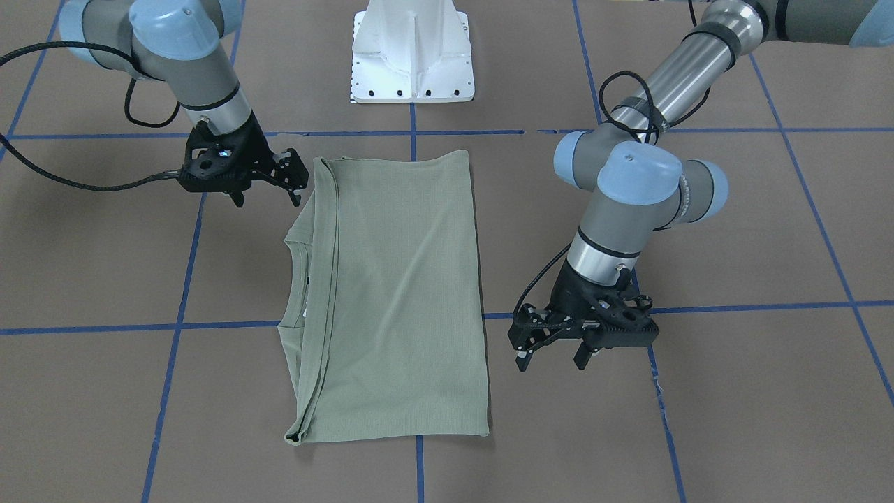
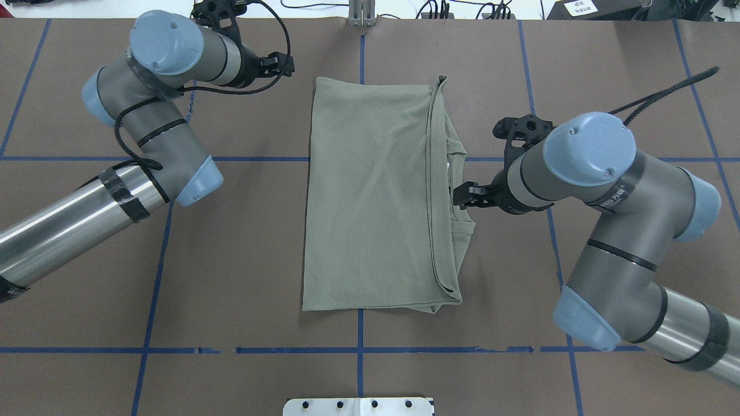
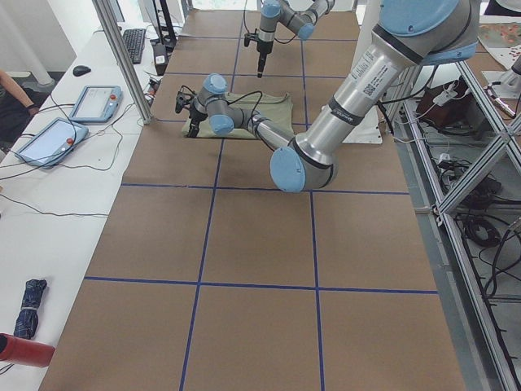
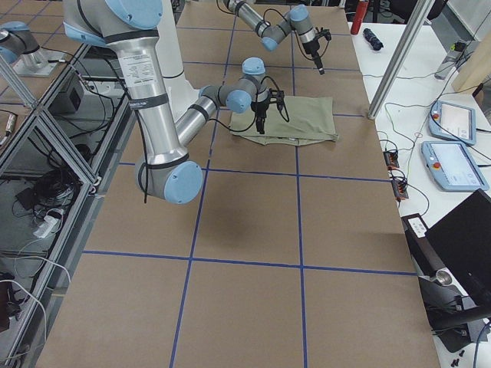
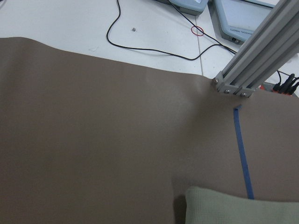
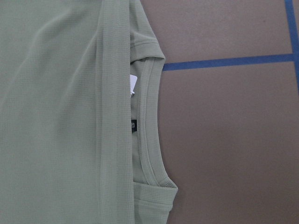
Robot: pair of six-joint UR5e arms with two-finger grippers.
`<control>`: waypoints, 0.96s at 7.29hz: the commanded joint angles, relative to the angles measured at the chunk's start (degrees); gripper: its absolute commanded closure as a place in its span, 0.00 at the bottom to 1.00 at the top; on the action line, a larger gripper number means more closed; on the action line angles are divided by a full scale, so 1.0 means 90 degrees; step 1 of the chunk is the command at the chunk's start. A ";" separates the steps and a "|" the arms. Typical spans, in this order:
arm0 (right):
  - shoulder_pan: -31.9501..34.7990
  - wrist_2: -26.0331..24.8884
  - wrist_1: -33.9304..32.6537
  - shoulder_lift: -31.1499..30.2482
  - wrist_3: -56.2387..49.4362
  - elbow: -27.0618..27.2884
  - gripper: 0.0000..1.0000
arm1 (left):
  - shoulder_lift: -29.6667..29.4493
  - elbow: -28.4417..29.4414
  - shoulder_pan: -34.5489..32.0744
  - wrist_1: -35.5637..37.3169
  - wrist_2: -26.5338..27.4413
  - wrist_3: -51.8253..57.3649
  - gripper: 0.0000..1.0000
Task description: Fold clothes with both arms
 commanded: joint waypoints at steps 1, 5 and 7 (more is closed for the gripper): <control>-0.0015 -0.0186 -0.0669 0.1018 -0.0733 -0.1067 0.00 | 0.0872 -0.1222 -0.0036 0.0338 -0.0223 0.0461 0.00; -0.0249 -0.0176 -0.0679 0.1567 -0.1097 -0.2047 0.00 | 0.1325 -0.1804 -0.0007 0.0516 -0.0517 0.0413 0.00; -0.0318 -0.0176 -0.0679 0.1831 -0.1107 -0.2485 0.00 | 0.1325 -0.1804 0.0003 0.0516 -0.0526 0.0413 0.00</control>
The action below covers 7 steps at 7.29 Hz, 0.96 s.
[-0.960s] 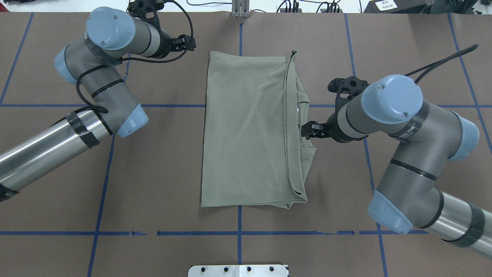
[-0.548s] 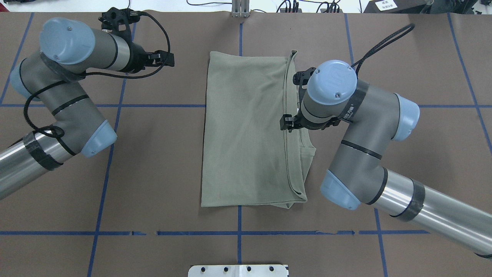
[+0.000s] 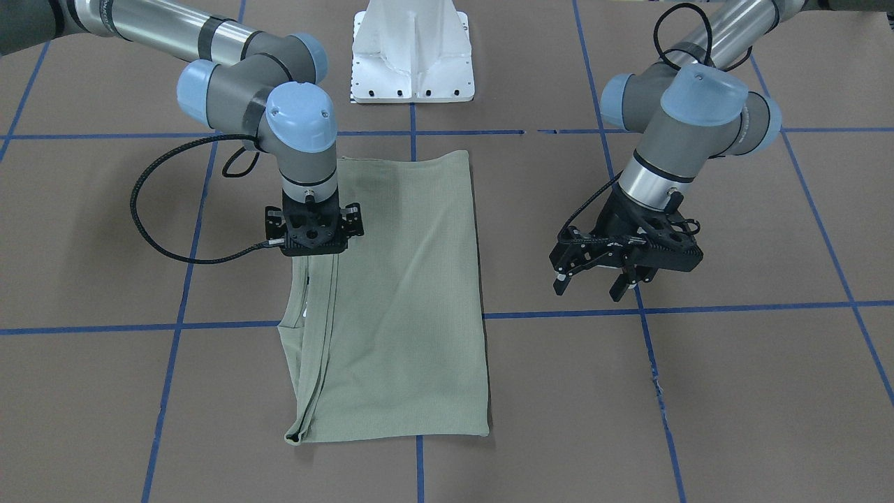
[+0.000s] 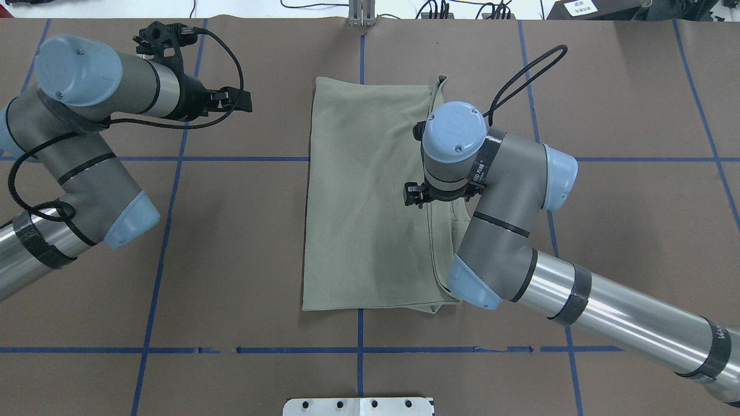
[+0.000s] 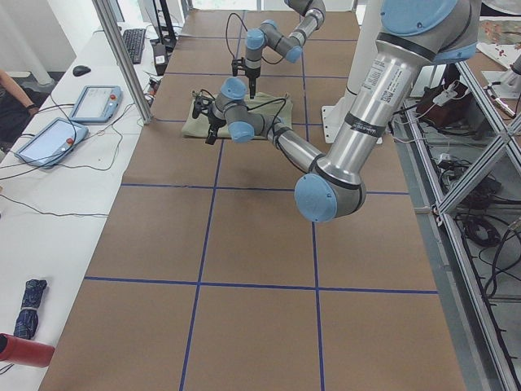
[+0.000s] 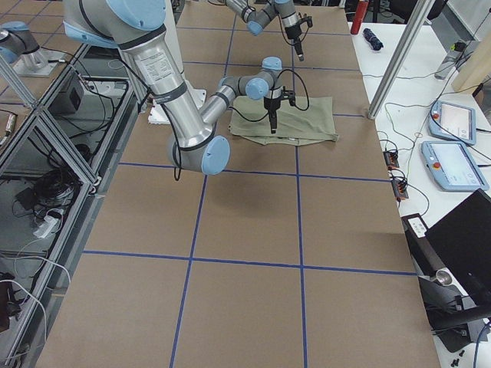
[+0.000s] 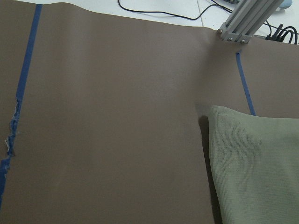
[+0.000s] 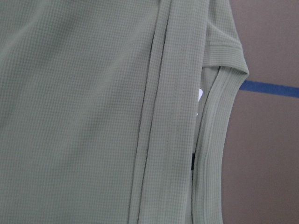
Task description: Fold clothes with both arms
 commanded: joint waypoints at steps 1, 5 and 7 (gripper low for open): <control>-0.0050 0.0007 0.0000 0.0187 -0.0075 -0.0392 0.00 | -0.0004 0.0006 0.0007 0.0001 -0.0004 -0.0001 0.00; -0.0069 0.0037 -0.0410 0.0119 -0.0340 -0.0402 0.00 | -0.0004 0.0045 0.0017 -0.0048 -0.0004 -0.0020 0.00; -0.0069 0.0046 -0.0459 0.0099 -0.0349 -0.0393 0.00 | -0.0024 0.0054 0.0017 -0.0068 -0.0004 -0.0030 0.00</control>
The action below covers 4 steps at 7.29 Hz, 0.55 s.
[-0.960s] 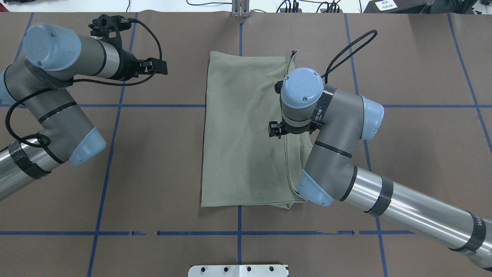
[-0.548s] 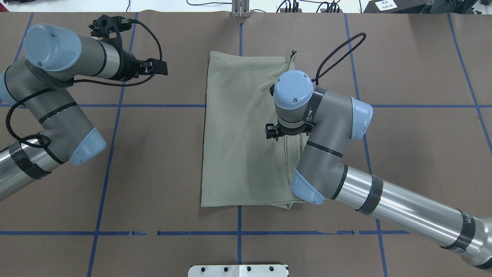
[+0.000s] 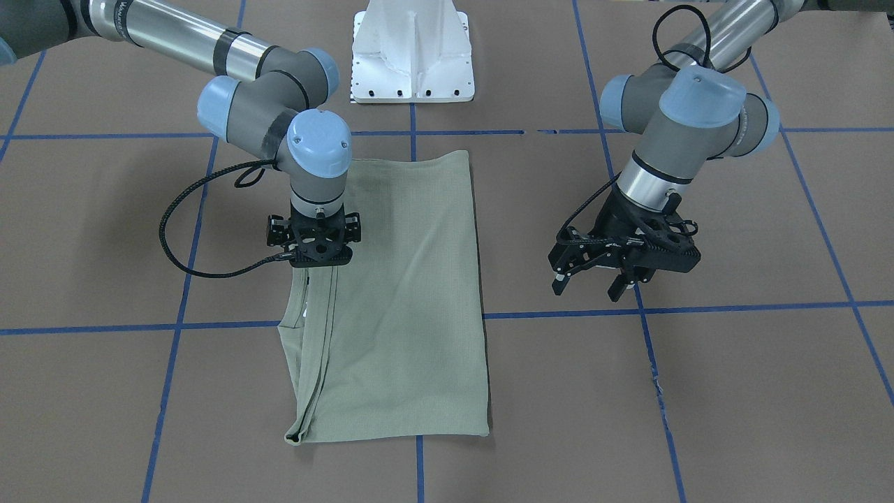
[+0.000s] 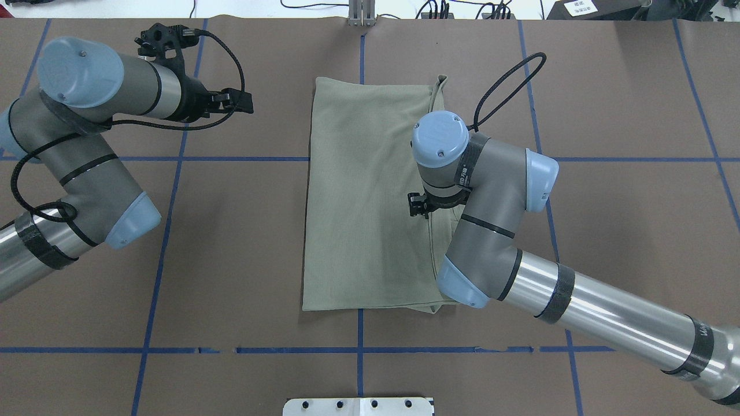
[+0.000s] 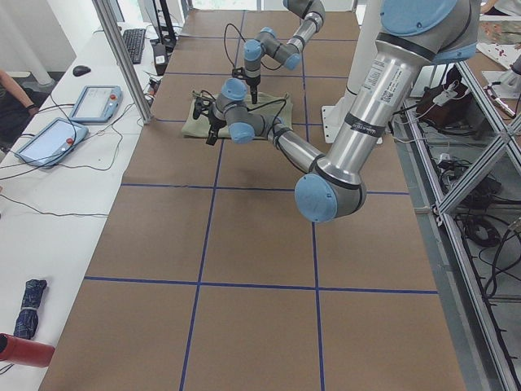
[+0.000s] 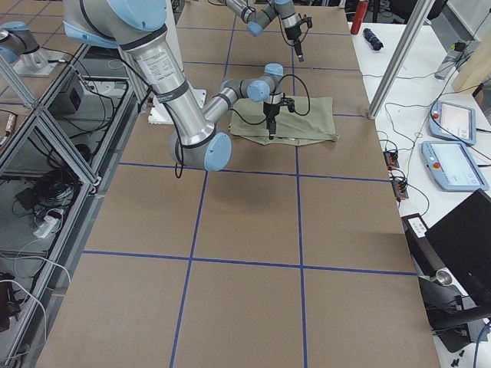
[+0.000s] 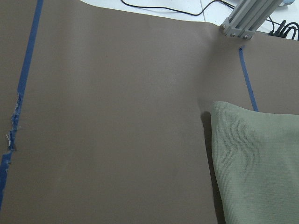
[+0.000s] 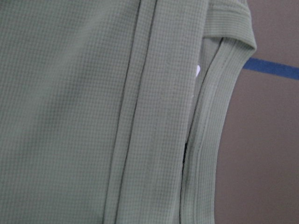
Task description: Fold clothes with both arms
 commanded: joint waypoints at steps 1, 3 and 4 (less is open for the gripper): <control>-0.0001 0.0005 -0.0089 -0.0034 -0.0010 0.0004 0.00 | -0.0019 0.0009 0.0000 -0.0013 0.0000 -0.0007 0.00; 0.0009 -0.0005 -0.0245 -0.0034 -0.0156 0.0024 0.00 | -0.0019 0.0028 0.0010 -0.0013 0.0000 -0.0007 0.00; 0.0029 -0.0005 -0.0266 -0.0044 -0.0205 0.0053 0.00 | -0.0019 0.0028 0.0020 -0.0013 0.0000 -0.0017 0.00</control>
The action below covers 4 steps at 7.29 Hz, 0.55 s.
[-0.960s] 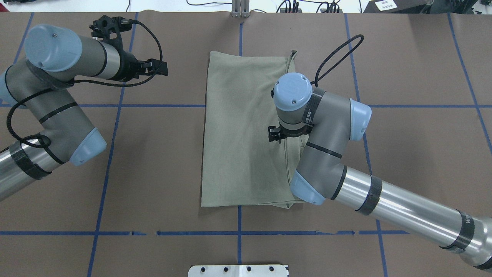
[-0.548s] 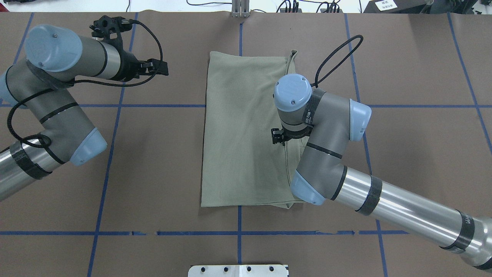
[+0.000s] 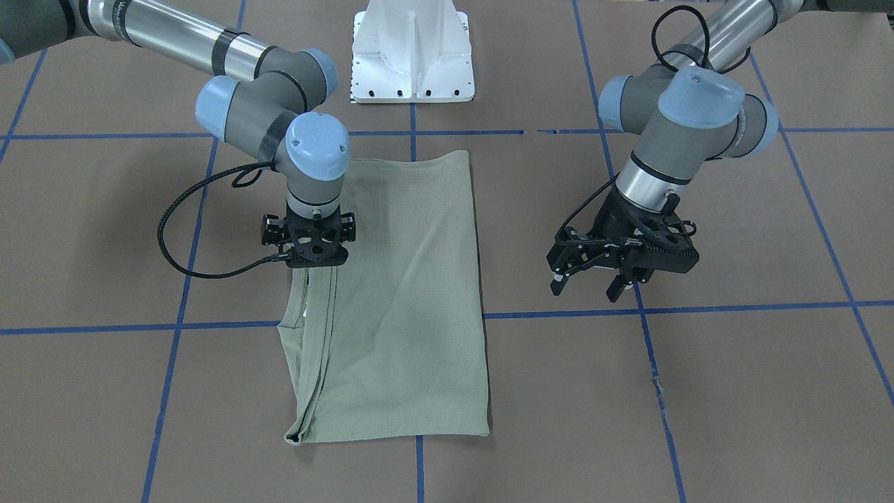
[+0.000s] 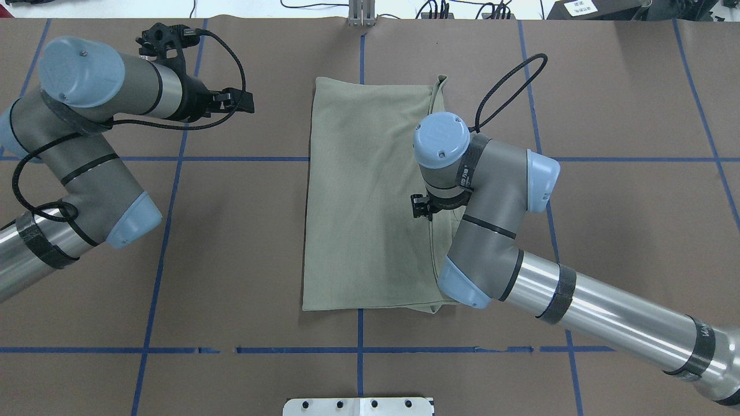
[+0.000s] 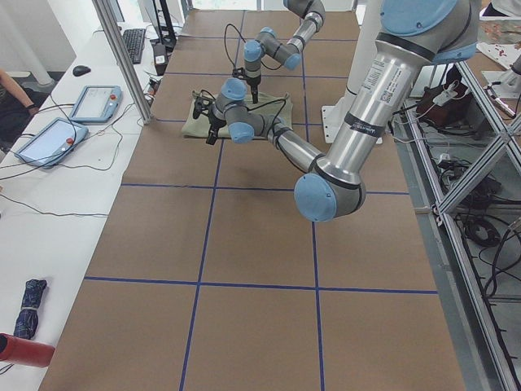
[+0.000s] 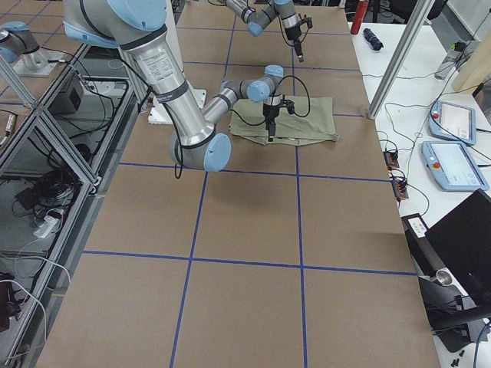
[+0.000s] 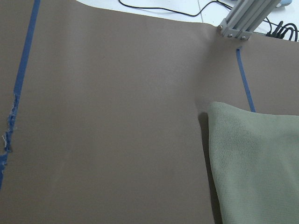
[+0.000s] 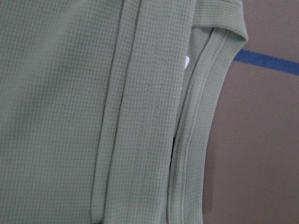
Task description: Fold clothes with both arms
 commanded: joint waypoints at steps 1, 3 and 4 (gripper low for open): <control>0.0018 -0.0013 -0.0050 0.0021 -0.0070 0.0009 0.00 | -0.0010 0.0005 0.0008 0.0000 0.0000 0.0002 0.00; 0.0018 -0.0042 0.0018 0.0089 -0.0090 -0.0010 0.00 | -0.0001 0.0005 0.0008 0.0000 0.0000 0.0012 0.00; 0.0008 -0.0042 0.0047 0.0090 -0.0080 -0.0010 0.00 | -0.0001 0.0005 0.0008 0.0000 0.0000 0.0012 0.00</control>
